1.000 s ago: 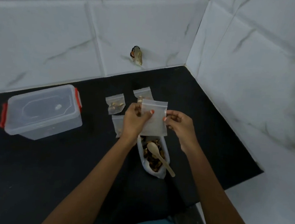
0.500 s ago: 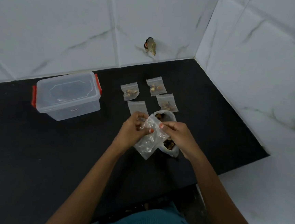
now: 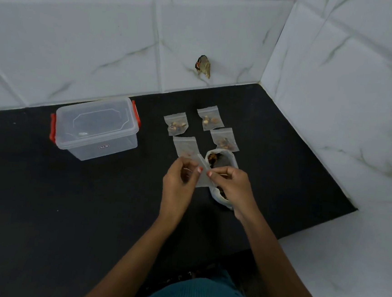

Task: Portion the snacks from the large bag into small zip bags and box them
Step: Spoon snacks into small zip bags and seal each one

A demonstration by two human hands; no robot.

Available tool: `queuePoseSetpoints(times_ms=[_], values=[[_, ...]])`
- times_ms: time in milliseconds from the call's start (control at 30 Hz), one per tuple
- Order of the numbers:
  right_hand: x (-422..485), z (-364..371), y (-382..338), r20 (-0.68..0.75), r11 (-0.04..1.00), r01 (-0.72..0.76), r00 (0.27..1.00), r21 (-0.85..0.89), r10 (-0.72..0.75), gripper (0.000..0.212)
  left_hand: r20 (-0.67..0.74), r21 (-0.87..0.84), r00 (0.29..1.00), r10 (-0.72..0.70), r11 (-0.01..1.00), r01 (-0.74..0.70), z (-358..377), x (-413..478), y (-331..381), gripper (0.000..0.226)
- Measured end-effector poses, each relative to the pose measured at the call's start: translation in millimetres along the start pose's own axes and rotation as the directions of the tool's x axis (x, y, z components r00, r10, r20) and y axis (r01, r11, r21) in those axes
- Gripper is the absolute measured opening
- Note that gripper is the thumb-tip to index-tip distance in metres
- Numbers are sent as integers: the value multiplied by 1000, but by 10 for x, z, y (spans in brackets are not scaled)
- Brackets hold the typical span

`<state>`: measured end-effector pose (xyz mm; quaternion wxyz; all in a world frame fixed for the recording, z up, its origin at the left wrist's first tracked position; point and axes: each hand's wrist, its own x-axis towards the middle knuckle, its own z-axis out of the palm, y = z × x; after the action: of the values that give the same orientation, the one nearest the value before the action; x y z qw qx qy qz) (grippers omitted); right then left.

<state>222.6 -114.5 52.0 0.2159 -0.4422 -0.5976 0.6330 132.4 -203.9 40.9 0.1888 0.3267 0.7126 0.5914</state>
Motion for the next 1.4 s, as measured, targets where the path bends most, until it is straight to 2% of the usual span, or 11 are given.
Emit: queuePoseSetpoints(times_ms=[100,167,333,433,567,667,833,967,1167,1267,1400], values=[[-13,30,3,23,1000,10,1000,-18,-10,3,43,-152,983,-178,971,183,29,-3,-18,5],[-19,27,10,57,999,-4,998,-42,6,3,82,-229,966,-245,939,258,27,13,-23,5],[-30,-10,36,118,995,-61,992,75,51,12,139,-321,951,-277,895,308,11,57,10,8],[-50,-4,30,87,999,8,996,32,-11,6,152,-270,951,-269,914,302,22,68,13,8],[-44,19,28,40,956,198,980,-217,-194,10,156,-166,953,-261,944,286,39,87,36,10],[-16,22,42,13,903,250,965,-350,-262,9,178,-101,952,-248,958,269,40,101,62,10],[51,-68,14,-159,844,237,923,-481,-350,2,130,190,957,-259,954,233,-4,150,79,16],[86,-84,-1,-101,819,281,920,-501,-378,9,105,238,967,-234,950,204,32,152,132,6],[54,25,12,55,800,373,917,-470,-395,17,104,46,963,-248,968,245,133,147,157,7],[52,33,21,45,818,368,920,-441,-389,13,128,56,966,-224,974,218,179,134,155,16],[99,-97,20,-56,829,294,930,-477,-362,13,113,203,980,-162,970,137,136,196,64,19]])
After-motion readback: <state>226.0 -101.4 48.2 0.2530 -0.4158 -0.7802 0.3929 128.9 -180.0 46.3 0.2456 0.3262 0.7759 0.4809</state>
